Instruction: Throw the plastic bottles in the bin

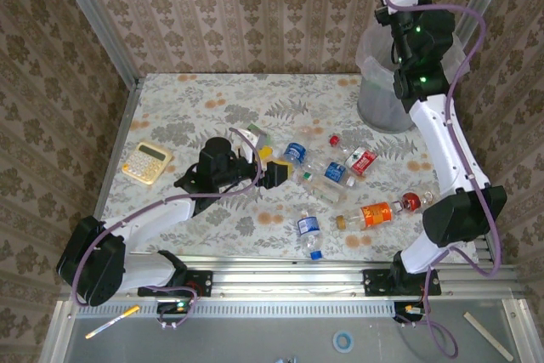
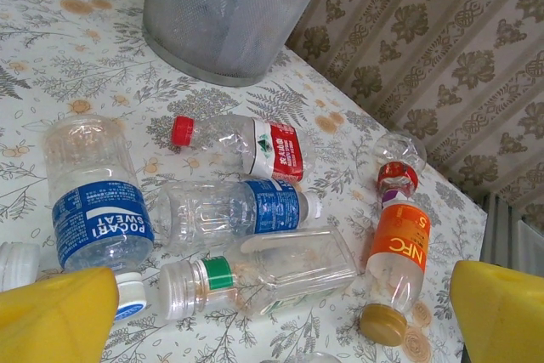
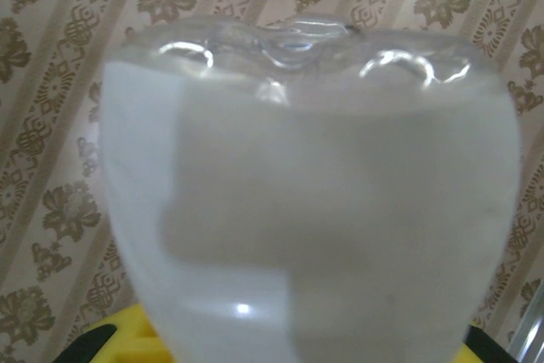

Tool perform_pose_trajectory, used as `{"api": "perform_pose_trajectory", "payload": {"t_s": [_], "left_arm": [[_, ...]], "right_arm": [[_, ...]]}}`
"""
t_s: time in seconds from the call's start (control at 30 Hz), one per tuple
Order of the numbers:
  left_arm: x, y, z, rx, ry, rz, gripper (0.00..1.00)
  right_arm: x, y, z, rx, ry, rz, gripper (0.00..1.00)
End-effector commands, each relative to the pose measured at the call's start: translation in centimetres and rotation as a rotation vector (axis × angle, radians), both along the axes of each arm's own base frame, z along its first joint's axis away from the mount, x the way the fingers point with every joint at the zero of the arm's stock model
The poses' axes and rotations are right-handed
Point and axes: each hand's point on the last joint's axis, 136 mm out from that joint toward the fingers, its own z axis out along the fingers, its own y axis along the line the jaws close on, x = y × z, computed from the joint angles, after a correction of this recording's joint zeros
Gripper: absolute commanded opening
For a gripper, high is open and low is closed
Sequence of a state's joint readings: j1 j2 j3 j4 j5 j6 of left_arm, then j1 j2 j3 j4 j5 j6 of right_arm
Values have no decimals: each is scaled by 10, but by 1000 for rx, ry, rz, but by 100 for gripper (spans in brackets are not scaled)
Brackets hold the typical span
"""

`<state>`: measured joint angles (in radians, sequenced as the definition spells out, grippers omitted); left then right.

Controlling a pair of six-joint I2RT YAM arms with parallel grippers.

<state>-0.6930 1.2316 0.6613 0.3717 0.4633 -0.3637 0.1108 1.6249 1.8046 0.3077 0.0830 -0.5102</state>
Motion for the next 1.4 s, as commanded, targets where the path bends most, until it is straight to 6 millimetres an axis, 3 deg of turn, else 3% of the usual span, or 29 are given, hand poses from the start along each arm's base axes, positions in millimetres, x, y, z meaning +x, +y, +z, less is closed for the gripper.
{"api": "perform_pose_trajectory", "payload": {"t_s": [0.0,0.33,0.47,0.57,0.63,0.8,0.97,1.2,1.37], "left_arm": [[0,-1,4,-24,-5,-16,100],[0,2,3,-23,4,-23,100],[-1,4,2,-24,8,-20,100],[-2,7,1,-20,11,-14,100],[-2,9,1,-18,12,-10,100],[-3,13,0,-8,19,2,100],[2,22,-3,9,70,51,100],[19,44,-29,97,192,205,100],[25,54,-50,152,284,267,100]], "right_arm": [[6,-20,6,71,28,-84,26],[42,-45,9,124,141,-220,23],[44,-58,14,164,109,-270,47],[43,-68,17,204,99,-299,81],[43,-70,17,210,100,-303,95],[41,-67,17,210,112,-286,100],[19,-50,26,229,141,-189,100],[-41,17,22,294,222,203,100],[-90,52,-20,420,414,393,100]]}}
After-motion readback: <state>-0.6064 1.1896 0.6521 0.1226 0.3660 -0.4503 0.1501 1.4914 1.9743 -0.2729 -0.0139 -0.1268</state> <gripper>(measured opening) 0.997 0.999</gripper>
